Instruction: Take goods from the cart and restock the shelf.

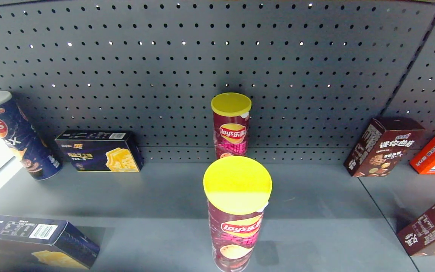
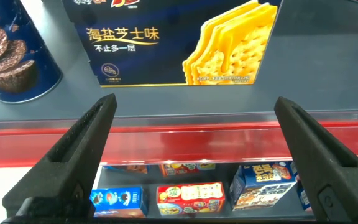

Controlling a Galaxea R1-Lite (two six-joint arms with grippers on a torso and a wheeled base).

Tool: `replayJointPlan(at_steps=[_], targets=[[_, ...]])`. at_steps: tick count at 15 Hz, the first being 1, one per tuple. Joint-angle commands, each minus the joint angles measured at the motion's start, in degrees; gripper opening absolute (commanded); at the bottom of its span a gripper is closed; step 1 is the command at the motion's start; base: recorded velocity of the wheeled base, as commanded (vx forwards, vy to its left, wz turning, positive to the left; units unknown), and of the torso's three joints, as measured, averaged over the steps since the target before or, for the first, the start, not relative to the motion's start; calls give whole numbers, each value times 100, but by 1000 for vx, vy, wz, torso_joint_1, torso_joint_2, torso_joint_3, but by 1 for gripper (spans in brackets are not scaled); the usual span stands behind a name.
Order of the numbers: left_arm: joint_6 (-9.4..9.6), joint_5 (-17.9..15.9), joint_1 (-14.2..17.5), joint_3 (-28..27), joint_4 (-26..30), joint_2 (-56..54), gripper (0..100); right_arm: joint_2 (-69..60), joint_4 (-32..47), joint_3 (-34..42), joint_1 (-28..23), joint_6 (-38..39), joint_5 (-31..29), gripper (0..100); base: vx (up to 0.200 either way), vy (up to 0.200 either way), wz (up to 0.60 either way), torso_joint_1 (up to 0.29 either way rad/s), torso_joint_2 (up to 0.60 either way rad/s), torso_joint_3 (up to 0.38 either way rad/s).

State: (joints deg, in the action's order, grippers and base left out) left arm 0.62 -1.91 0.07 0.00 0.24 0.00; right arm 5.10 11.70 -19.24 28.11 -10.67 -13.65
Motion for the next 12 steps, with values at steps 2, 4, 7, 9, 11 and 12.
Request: replayJointPlan(at_steps=[2,4,7,9,11,12], targets=[[-1,-2,1,0,2,9,100,-510,-19,473,-7,161,240,100,0,0,0,0,0,0],[-1,-2,1,0,2,9,100,-510,-590,1054,-7,232,882,100,0,0,0,0,0,0],[-9,-2,1,0,2,9,100,-510,-1592,1924,-7,241,1128,100,0,0,0,0,0,0],[-1,-2,1,0,2,9,100,-510,-1592,1924,-7,267,1154,100,0,0,0,0,0,0],[-1,-2,1,0,2,9,100,-510,-1583,1924,-7,434,1576,100,0,0,0,0,0,0],[-1,-2,1,0,2,9,100,-510,-1575,1924,-7,434,1761,100,0,0,0,0,0,0]])
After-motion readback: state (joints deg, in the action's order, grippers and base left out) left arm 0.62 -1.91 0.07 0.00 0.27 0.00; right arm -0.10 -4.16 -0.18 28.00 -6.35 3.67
